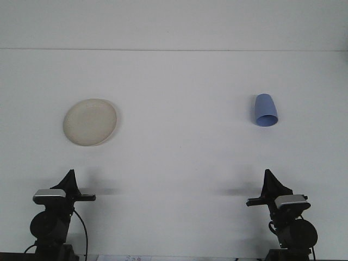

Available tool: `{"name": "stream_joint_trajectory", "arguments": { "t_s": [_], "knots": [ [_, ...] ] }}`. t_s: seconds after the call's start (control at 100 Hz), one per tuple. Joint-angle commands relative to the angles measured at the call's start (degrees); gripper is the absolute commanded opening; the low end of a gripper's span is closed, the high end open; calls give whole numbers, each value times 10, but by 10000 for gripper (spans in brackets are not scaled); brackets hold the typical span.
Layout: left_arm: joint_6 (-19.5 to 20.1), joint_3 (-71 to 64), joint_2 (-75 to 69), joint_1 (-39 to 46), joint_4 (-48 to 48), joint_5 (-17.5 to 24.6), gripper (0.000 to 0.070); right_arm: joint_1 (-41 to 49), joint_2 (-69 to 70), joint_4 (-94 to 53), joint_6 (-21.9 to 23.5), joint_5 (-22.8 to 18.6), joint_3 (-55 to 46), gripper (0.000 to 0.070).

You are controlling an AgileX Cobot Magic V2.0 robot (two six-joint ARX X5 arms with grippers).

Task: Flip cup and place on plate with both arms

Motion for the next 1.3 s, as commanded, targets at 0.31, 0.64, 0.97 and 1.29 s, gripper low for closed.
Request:
{"name": "stream_joint_trajectory", "arguments": {
  "t_s": [0.31,0.64,0.97,1.29],
  "knots": [
    [-4,-10,-2,1,6,-3,14,0,85,-43,8,96,181,292],
    [-4,-10,-2,1,6,-3,14,-2,366,-44,-126,110,320,522],
    [-4,-10,-2,1,6,-3,14,-55,669,154,-146,80,326,519],
    [-4,-10,-2,1,6,-3,14,-131,879,324,-167,-10,352,518]
  ]
}}
